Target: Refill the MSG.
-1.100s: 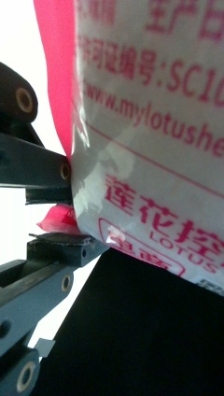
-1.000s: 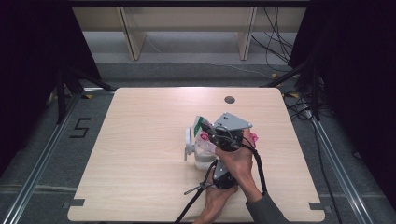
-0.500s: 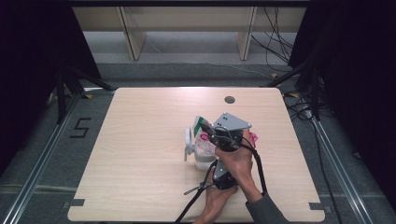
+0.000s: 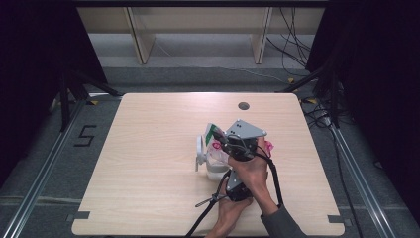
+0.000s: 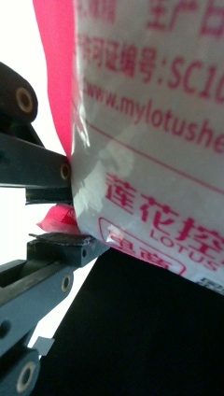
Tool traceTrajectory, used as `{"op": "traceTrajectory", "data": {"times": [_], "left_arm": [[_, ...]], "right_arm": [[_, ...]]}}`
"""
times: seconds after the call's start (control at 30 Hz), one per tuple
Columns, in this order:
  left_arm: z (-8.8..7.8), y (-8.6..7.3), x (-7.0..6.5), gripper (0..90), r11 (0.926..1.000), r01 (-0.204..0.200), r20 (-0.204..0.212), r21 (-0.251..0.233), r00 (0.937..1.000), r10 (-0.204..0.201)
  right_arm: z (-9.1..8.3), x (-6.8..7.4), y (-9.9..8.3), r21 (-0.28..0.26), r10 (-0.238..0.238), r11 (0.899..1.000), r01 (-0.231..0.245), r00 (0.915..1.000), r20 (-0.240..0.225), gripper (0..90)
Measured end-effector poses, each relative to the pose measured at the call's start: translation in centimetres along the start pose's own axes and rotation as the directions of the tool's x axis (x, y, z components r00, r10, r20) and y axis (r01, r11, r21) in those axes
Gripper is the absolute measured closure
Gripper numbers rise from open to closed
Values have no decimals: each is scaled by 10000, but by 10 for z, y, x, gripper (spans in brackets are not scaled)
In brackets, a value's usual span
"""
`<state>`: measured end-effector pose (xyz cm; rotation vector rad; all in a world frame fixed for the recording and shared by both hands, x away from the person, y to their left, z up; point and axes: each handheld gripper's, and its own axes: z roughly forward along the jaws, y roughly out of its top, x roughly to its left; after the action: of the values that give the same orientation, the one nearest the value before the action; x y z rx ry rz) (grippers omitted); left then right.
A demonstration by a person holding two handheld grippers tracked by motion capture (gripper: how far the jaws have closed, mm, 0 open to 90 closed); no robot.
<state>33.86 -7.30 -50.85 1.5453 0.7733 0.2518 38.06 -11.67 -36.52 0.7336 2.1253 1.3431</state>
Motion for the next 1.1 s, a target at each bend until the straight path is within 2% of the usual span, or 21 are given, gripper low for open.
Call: {"op": "traceTrajectory", "data": {"times": [0.03, 0.07, 0.1, 0.17, 0.2, 0.23, 0.33, 0.37, 0.4, 0.43, 0.47, 0.5, 0.53, 0.67, 0.7, 0.73, 0.83, 0.9, 0.93, 1.0, 1.1], "left_arm": [[-1, 0, 0, 763, 10000, -95, 11, 16, 10000, 95], [1, 0, 1, 763, 9999, -141, 299, 2, 9995, 141], [-1, 0, 1, 763, 9999, -119, 11, 55, 9999, 119], [2, 0, -1, 763, 9995, 174, 318, -275, 9994, -166], [1, 0, -1, 763, 9997, 87, 168, -220, 9998, -83], [1, 0, -1, 763, 9996, 103, 161, -256, 9998, -99], [2, 0, -1, 763, 9993, 171, 165, -335, 9997, -166], [1, 0, -1, 763, 9995, 140, 204, -292, 9997, -135], [1, 0, -1, 763, 9996, 97, 185, -259, 9998, -92], [3, 0, 0, 763, 9997, 80, 388, -238, 9992, -71], [1, 0, 0, 763, 9998, 63, 192, -170, 9998, -60], [2, 0, -1, 763, 9993, 200, 180, -331, 9997, -194], [2, 0, -1, 763, 9995, 140, 202, -270, 9997, -134], [2, 0, -1, 763, 9993, 174, 174, -328, 9997, -168], [2, 0, 0, 763, 9997, 60, 416, -220, 9991, -50], [1, 0, 0, 763, 9998, 31, 154, -215, 9999, -27], [2, 1, -1, 763, 9990, 153, 195, -430, 9997, -144], [0, 1, 0, 763, 10000, 32, 65, -93, 10000, -32], [2, 0, 0, 763, 9996, 138, 176, -227, 9998, -134], [0, 0, 0, 763, 9999, 42, 124, -129, 9999, -41], [1, 0, 0, 763, 9994, 178, 230, -313, 9996, -171]], "right_arm": [[0, 0, 0, -8, -79, 10000, 79, 10000, -11, 897], [-1, 0, 1, -13, -65, 10000, 65, 10000, -15, 897], [-1, 1, 1, -48, 159, 9999, -159, 9998, -90, 897], [0, 0, 1, 0, -70, 10000, 70, 10000, -71, 897], [0, 0, 1, 22, -70, 10000, 71, 10000, -66, 897], [-1, 0, 1, -100, -88, 9999, 89, 9999, 82, 897], [-1, 0, 1, -147, -115, 9998, 117, 9998, 131, 897], [-1, -2, 2, -140, -444, 9989, 446, 9990, 107, 897], [-1, -1, 2, 1, -302, 9995, 302, 9995, 4, 896], [0, -1, 1, 66, -209, 9998, 209, 9998, 8, 897], [0, -1, 1, 66, -209, 9998, 209, 9998, 8, 897], [1, -2, 1, -13, -315, 9995, 315, 9995, 94, 896], [0, -1, 1, 156, -180, 9997, 180, 9998, -52, 896], [1, -2, 2, 89, -160, 9998, 161, 9999, -25, 896], [1, -2, 2, 95, -176, 9998, 176, 9998, -17, 896], [1, -2, 2, -11, -302, 9995, 302, 9995, 18, 896], [0, 0, 3, 61, -193, 9998, 193, 9998, -92, 896], [1, 0, 3, 72, -243, 9997, 243, 9997, -59, 896], [2, -1, 2, 40, -322, 9995, 322, 9995, 4, 896], [2, -2, 1, 119, -238, 9996, 239, 9997, -50, 896], [1, 0, 2, 76, -20, 10000, 20, 10000, -67, 896]]}}
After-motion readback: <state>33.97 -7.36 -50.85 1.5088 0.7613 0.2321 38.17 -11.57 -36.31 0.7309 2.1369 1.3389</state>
